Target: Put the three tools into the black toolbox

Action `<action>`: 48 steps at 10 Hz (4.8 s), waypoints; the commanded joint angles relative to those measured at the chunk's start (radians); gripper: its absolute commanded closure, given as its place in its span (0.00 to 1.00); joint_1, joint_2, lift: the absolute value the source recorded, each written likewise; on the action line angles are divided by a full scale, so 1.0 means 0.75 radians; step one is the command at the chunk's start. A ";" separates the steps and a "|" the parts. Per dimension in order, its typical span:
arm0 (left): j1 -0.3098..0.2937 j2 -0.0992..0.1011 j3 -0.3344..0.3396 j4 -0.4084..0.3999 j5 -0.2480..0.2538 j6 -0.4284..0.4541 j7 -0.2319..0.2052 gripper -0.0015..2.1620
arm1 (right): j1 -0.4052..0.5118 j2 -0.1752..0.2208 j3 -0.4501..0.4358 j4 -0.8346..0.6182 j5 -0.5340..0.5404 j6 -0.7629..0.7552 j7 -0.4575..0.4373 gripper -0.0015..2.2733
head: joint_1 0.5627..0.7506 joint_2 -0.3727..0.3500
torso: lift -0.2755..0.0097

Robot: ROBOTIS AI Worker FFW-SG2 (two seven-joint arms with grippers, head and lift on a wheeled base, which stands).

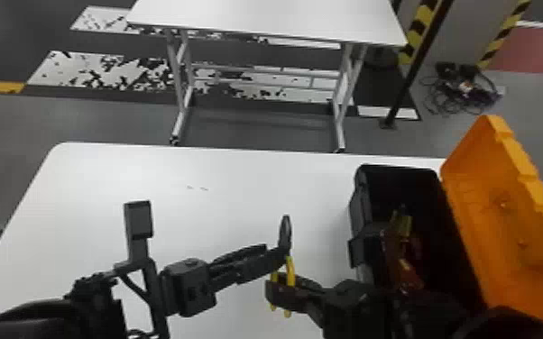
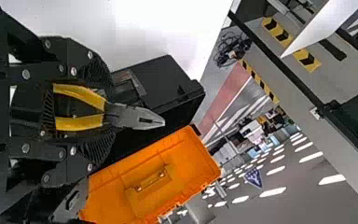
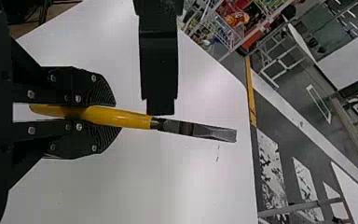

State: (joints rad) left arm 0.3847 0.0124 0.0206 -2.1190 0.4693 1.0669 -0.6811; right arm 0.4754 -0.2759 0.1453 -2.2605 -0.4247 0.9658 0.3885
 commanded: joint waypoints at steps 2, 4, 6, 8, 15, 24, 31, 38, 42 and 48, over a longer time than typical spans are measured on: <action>0.072 0.002 0.122 -0.065 0.019 -0.020 -0.002 0.01 | 0.004 0.000 0.025 -0.032 0.100 0.004 -0.060 0.99 | 0.70 0.44 | 0.79; 0.109 0.008 0.273 -0.075 0.019 -0.024 0.084 0.01 | 0.027 -0.002 0.062 -0.150 0.264 0.082 -0.191 0.99 | 0.70 0.52 | 0.79; 0.144 0.018 0.425 -0.048 0.021 -0.024 0.164 0.01 | 0.104 -0.002 -0.044 -0.312 0.272 0.155 -0.283 0.99 | 0.70 0.61 | 0.79; 0.150 0.020 0.496 -0.018 0.027 -0.029 0.157 0.01 | 0.209 0.002 -0.181 -0.490 0.253 0.217 -0.385 0.99 | 0.70 0.67 | 0.79; 0.170 0.065 0.443 -0.001 0.019 -0.082 0.162 0.01 | 0.276 0.063 -0.433 -0.310 0.198 -0.131 -0.401 0.99 | 0.70 0.43 | 0.79; 0.262 0.194 0.061 -0.085 -0.319 -0.667 0.702 0.01 | 0.266 0.112 -0.149 -0.007 0.155 -0.790 -0.291 0.03 | 0.70 0.61 | 0.79; 0.414 0.331 -0.119 0.252 -0.446 -2.205 0.902 0.01 | 0.344 0.139 0.011 0.320 0.241 -1.886 -0.534 0.02 | 0.70 0.58 | 0.79; 0.469 0.317 -0.113 0.193 -0.296 -1.890 0.902 0.01 | 0.436 0.137 -0.048 0.363 0.266 -1.914 -0.540 0.02 | 0.70 0.58 | 0.79; 0.475 0.315 -0.109 0.175 -0.303 -1.833 0.902 0.01 | 0.448 0.137 -0.089 0.326 0.257 -1.849 -0.540 0.02 | 0.70 0.53 | 0.79; 0.469 0.296 -0.121 0.189 -0.303 -1.816 0.896 0.01 | 0.452 0.139 -0.085 0.318 0.255 -1.837 -0.540 0.03 | 0.70 0.52 | 0.79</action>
State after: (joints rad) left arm 0.7365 0.2362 -0.0690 -1.9787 0.2423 -0.2934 -0.0084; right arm 0.8144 -0.1719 0.0812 -2.0230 -0.2332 -0.4114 -0.0168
